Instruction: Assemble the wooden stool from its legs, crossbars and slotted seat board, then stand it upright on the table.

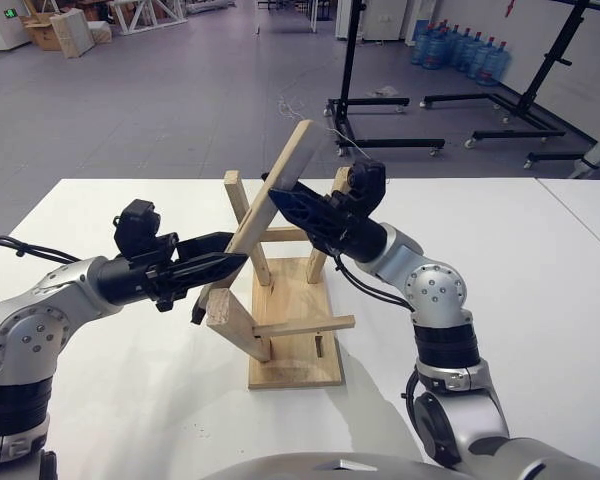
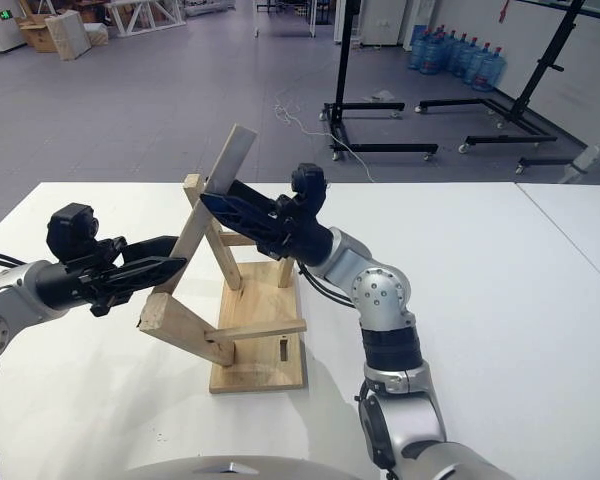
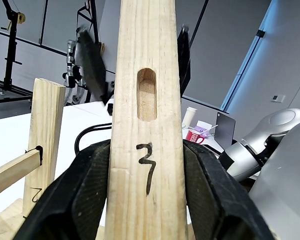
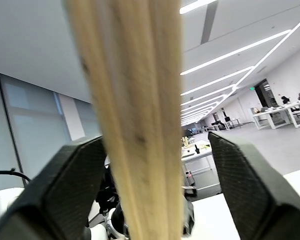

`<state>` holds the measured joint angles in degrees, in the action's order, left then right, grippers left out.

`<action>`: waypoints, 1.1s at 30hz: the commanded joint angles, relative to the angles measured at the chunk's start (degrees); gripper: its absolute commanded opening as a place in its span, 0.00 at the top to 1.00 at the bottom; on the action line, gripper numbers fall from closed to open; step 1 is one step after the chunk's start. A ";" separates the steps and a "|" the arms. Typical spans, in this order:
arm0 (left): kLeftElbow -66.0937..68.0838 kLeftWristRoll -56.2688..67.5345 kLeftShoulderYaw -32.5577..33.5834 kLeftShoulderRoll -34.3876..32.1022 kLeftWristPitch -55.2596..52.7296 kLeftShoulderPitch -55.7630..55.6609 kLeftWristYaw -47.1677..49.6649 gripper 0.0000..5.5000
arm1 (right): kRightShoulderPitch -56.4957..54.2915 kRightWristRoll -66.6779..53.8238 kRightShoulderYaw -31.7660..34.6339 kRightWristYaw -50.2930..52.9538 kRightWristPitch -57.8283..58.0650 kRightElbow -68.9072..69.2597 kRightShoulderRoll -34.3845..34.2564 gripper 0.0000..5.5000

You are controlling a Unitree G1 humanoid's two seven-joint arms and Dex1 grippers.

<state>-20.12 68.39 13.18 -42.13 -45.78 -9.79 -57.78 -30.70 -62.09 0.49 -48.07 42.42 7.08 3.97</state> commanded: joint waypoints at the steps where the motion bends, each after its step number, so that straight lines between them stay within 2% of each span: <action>1: 0.45 -1.10 0.04 -0.98 -0.52 -1.61 -0.73 0.63 | -1.51 -2.62 0.89 -1.41 1.70 -0.25 0.33 0.48; 5: 0.24 -2.27 -0.02 -0.90 -0.12 -0.95 -1.01 0.63 | -1.57 -3.13 0.56 -2.76 2.65 -0.03 0.90 0.61; 12: 1.10 -2.99 0.93 0.86 0.11 -0.82 1.40 0.63 | -1.17 1.54 -0.24 -3.45 -0.97 0.33 1.52 0.62; 13: 2.03 -2.92 1.38 1.47 0.14 -1.00 2.53 0.56 | -0.95 2.61 -0.16 -3.44 -2.75 0.43 1.09 0.62; 18: 4.87 -2.84 4.55 3.10 1.04 -0.56 6.38 0.44 | -0.21 4.40 1.37 -3.54 -6.55 2.53 1.77 0.62; 21: 5.46 -2.37 8.75 3.16 1.89 1.97 7.72 0.37 | 0.86 4.38 3.51 -4.27 -6.32 5.11 5.81 0.62; 26: 3.04 -1.93 16.74 5.05 4.06 11.06 9.91 0.25 | 8.37 1.73 10.42 -14.05 -2.80 3.84 18.82 0.62; 29: -0.17 0.18 20.15 8.83 5.28 17.86 11.14 0.25 | 12.17 3.50 12.40 -20.90 -2.53 -1.75 25.04 0.62; 33: -1.76 1.04 21.04 11.03 6.06 20.98 13.48 0.25 | 15.65 6.63 9.38 -26.33 -3.10 -4.30 27.51 0.62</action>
<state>-20.92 69.11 33.68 -31.57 -40.21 10.64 -45.50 -16.56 -57.44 11.63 -72.13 39.82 3.38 30.34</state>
